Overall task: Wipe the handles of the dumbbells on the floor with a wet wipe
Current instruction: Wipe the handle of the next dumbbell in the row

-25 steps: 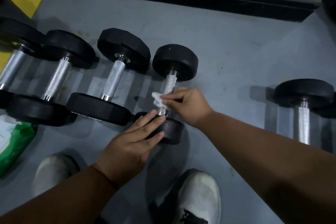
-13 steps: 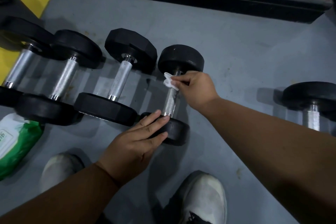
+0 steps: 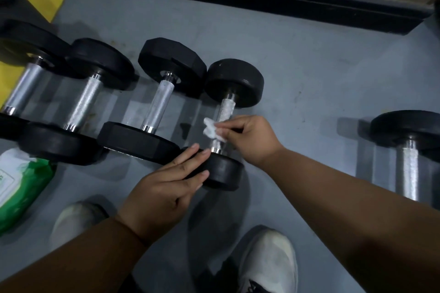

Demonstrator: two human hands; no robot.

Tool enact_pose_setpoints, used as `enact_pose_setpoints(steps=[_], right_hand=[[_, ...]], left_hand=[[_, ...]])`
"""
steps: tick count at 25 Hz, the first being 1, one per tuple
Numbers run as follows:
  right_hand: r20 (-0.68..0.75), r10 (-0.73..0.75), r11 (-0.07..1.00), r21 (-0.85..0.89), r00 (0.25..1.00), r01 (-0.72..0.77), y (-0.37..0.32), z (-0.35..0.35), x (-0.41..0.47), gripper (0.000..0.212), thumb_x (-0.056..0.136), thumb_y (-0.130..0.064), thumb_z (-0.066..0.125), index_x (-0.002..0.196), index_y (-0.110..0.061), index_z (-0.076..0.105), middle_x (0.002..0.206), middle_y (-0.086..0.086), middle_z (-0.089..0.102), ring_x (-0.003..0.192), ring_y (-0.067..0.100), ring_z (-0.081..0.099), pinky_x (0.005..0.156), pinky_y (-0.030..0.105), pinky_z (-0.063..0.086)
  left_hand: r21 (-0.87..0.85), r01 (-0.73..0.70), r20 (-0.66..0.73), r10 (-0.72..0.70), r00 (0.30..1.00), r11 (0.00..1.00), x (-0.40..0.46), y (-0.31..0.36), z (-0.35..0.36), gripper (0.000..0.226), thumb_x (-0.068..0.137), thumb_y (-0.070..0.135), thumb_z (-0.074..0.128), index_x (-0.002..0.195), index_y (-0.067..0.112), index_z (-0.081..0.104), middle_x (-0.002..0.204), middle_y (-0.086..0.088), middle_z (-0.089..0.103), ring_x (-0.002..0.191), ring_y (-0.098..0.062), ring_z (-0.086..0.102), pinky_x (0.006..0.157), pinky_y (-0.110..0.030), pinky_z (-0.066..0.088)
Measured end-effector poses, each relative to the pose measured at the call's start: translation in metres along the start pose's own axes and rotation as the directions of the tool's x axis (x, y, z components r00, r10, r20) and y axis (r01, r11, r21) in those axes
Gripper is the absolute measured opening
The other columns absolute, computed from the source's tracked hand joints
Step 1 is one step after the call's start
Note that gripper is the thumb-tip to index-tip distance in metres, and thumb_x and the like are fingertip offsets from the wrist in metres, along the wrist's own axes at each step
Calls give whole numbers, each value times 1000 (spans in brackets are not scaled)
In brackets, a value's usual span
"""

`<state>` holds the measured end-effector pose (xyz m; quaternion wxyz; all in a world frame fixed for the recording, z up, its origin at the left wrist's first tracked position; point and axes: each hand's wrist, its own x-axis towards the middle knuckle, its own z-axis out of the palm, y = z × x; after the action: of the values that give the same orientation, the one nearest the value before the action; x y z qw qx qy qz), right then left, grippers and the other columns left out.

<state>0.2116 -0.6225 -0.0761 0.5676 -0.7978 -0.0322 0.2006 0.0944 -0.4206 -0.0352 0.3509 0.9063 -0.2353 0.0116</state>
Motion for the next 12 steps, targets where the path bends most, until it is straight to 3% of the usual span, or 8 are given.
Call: enact_pose_setpoints(steps=[3, 5, 8, 12], right_hand=[[-170, 1, 995, -101, 986, -18, -7, -9, 24, 13, 92, -24, 74, 104, -25, 80, 81, -19, 67, 67, -6, 61, 69, 12, 44], [-203, 36, 993, -102, 979, -57, -8, -11, 32, 12, 92, -28, 75, 103, -29, 80, 78, -17, 68, 60, -4, 59, 66, 16, 46], [-172, 51, 997, -42, 984, -59, -4, -3, 18, 12, 91, -25, 76, 101, -28, 81, 82, -17, 69, 69, -2, 63, 72, 21, 50], [-107, -19, 989, -151, 994, 2, -1, 1, -17, 12, 90, -18, 77, 101, -21, 82, 84, -14, 68, 78, 0, 64, 79, 18, 49]], left_hand=[[-29, 13, -16, -14, 1000, 999, 0, 0, 2, 25, 86, -5, 66, 109, 3, 73, 139, -11, 55, 136, -27, 47, 104, -44, 48], [-59, 22, -21, -23, 1000, 998, -1, -2, 1, 26, 86, -5, 67, 109, 3, 73, 139, -11, 56, 136, -27, 47, 105, -43, 47], [-1, 23, 0, -23, 1000, 1000, -1, 0, -1, 26, 88, 1, 66, 112, 6, 73, 141, -6, 55, 137, -21, 45, 108, -37, 44], [146, 50, 79, -62, 995, 988, 4, 13, -4, 33, 94, 21, 52, 119, 9, 70, 148, 2, 48, 143, -11, 35, 114, -23, 33]])
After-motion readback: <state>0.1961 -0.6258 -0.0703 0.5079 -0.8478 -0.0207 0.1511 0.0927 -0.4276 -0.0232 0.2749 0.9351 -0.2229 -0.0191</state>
